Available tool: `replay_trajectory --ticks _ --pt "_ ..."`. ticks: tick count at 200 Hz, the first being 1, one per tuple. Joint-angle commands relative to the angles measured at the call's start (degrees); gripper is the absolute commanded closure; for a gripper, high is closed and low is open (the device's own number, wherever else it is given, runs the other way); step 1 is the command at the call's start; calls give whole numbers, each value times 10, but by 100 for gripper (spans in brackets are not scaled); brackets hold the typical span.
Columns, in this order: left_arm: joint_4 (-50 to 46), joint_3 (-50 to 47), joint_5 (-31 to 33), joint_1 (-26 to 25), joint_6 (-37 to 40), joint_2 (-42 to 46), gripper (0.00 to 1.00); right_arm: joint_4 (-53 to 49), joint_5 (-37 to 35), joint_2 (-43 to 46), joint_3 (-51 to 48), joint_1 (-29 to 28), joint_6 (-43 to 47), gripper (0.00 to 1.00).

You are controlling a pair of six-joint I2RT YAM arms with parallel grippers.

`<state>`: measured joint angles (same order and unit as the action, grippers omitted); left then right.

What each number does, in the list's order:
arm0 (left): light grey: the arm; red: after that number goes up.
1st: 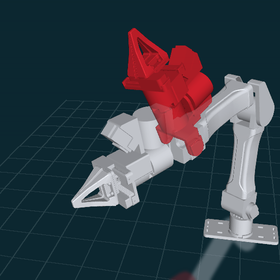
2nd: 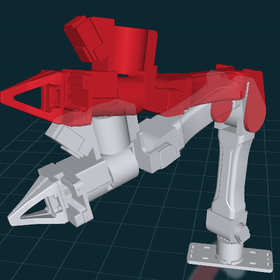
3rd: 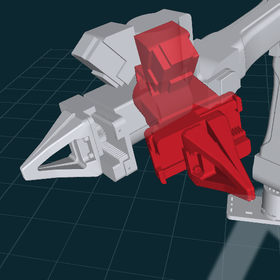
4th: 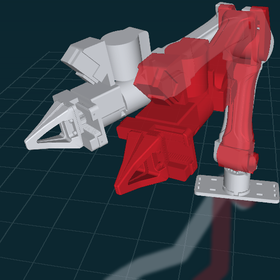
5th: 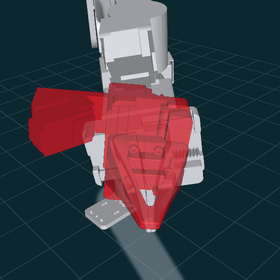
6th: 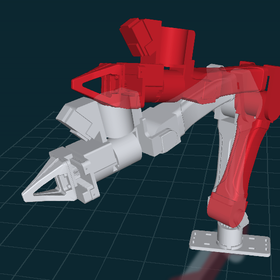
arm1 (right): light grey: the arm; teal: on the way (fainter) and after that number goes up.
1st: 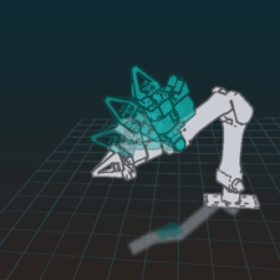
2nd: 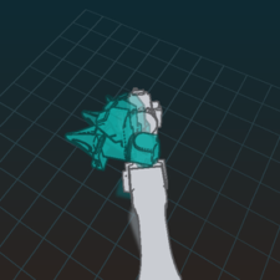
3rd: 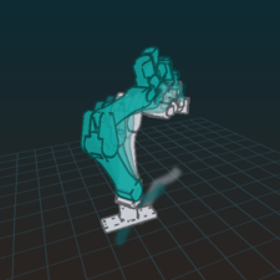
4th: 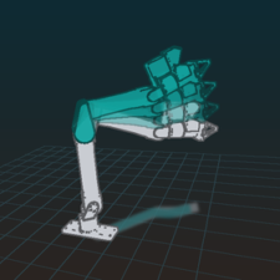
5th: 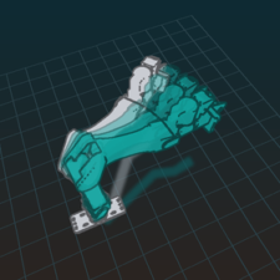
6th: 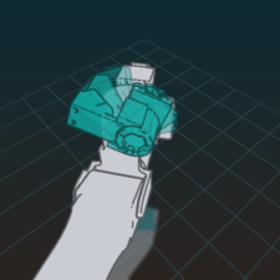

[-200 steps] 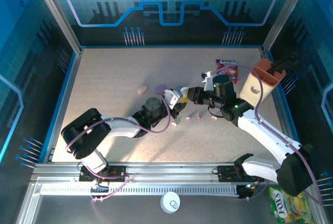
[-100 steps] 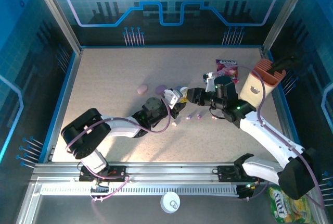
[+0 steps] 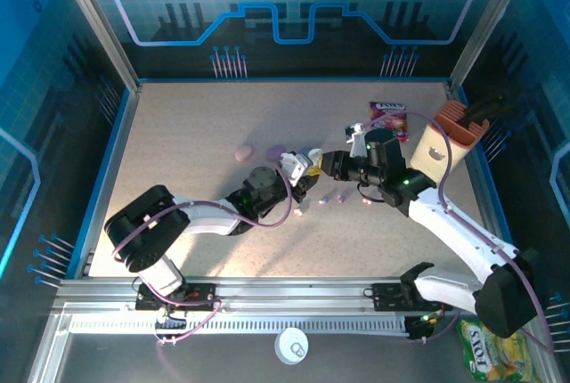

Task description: Insert the wireless bluetooth earbuds into the charging case

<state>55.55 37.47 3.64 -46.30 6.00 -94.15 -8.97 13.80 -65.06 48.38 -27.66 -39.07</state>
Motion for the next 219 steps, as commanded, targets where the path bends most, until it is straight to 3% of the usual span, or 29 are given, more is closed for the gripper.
replay_trajectory --ticks 1,148,181,219 --pt "11 11 -6 -5 -4 9 90 3 19 0 14 7 -4 77" --pt "4 16 -14 -5 -9 -2 90 50 83 -24 13 6 -12 73" --pt "16 12 -12 -4 -17 -3 90 35 65 -9 10 6 -5 64" --pt "22 8 -13 -4 -15 -4 90 14 31 24 -3 14 -1 65"
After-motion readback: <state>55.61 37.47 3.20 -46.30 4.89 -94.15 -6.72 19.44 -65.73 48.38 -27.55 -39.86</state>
